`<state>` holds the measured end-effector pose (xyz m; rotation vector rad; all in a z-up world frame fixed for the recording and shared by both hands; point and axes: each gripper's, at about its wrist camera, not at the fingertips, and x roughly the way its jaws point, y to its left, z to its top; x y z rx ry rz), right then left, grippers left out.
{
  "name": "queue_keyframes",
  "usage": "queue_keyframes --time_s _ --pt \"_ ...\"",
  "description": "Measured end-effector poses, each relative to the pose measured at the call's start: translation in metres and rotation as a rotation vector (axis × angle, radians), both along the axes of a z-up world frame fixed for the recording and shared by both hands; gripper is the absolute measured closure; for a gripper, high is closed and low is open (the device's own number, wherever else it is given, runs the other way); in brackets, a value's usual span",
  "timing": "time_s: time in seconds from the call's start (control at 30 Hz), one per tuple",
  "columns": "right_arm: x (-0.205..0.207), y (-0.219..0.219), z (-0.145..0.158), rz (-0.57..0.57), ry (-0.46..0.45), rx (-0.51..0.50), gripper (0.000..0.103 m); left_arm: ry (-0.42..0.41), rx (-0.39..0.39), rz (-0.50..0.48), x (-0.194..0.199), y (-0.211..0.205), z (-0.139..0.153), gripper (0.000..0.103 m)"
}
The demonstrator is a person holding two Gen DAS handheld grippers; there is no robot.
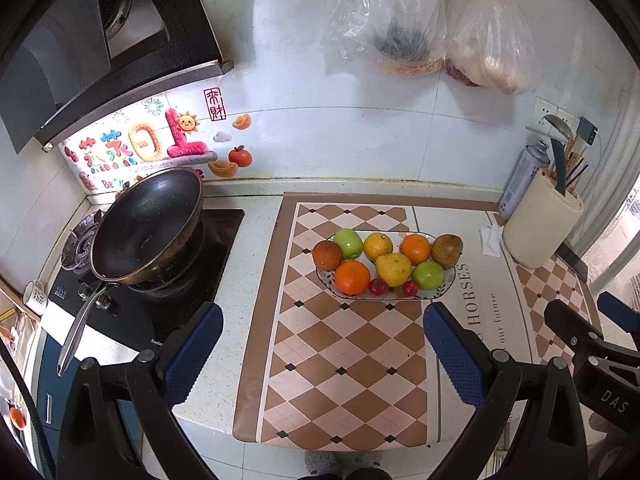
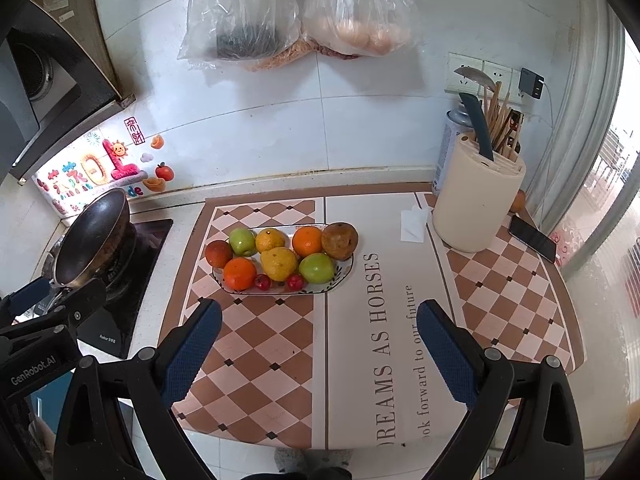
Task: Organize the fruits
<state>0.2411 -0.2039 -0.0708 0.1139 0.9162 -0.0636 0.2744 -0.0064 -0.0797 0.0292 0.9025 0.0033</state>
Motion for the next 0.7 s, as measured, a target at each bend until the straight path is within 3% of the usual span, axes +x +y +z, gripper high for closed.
queue_keyframes --time_s 0.7 --pt "-0.013 0.002 0.009 0.006 -0.014 -0.004 0.003 -0.018 0.003 -0.004 -0.014 0.001 0.005 0.0"
